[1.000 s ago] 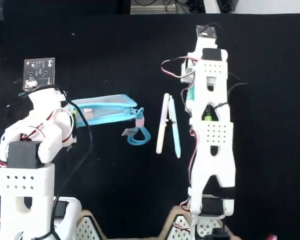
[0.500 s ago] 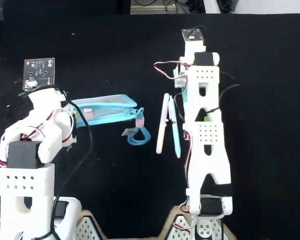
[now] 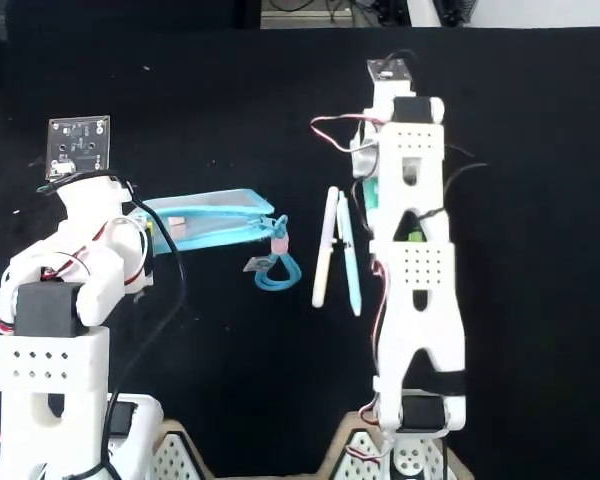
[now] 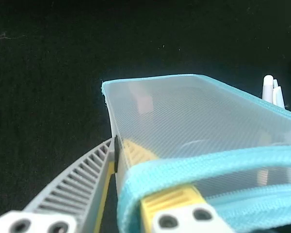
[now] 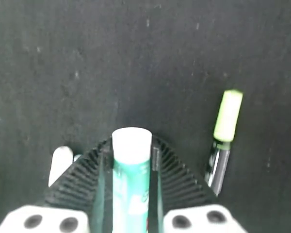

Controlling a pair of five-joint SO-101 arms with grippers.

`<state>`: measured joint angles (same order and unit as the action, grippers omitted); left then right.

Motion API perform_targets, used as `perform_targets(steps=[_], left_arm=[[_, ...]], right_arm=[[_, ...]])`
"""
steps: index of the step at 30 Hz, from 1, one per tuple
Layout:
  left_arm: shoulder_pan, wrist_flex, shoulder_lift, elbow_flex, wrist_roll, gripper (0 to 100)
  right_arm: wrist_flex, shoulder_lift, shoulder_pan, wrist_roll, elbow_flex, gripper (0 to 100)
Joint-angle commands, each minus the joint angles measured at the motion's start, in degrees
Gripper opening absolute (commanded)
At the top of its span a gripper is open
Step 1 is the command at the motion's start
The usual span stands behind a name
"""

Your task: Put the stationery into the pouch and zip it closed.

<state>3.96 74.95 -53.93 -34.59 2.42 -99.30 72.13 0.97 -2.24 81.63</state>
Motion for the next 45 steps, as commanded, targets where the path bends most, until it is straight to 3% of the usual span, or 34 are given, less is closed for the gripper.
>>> perform_targets(steps=[1, 9, 17, 21, 28, 33, 39, 43, 45], left_arm=[[0.6, 0.5, 0.2, -0.7, -0.4, 3], [0.6, 0.5, 0.2, -0.7, -0.4, 3], [0.6, 0.5, 0.2, -0.7, -0.4, 3], [0.6, 0.5, 0.2, -0.7, -0.4, 3], [0.6, 0.5, 0.2, -0.7, -0.4, 3], [0.6, 0.5, 0.2, -0.7, -0.4, 3], [0.6, 0.5, 0.2, -0.7, -0.4, 3], [0.6, 0.5, 0.2, -0.7, -0.4, 3], [0.6, 0.5, 0.2, -0.7, -0.4, 3]], right_arm=[[-1.9, -15.7, 1.0, -0.5, -19.2, 1.1], [5.9, -33.0, 1.1, -4.8, -48.6, 1.1], [30.8, -54.6, 2.1, -7.3, -89.1, 1.1], [34.3, -64.4, 1.8, -11.3, -100.2, 1.3], [31.0, -64.7, 1.6, -15.8, -101.1, 16.5], [29.6, -56.6, 1.6, -16.6, -93.8, 14.5], [19.5, -46.5, 1.7, -16.6, -81.1, 13.3], [17.9, -45.0, 1.6, -16.6, -79.9, 1.5], [17.8, -45.6, 1.6, -16.7, -80.7, 2.1]])
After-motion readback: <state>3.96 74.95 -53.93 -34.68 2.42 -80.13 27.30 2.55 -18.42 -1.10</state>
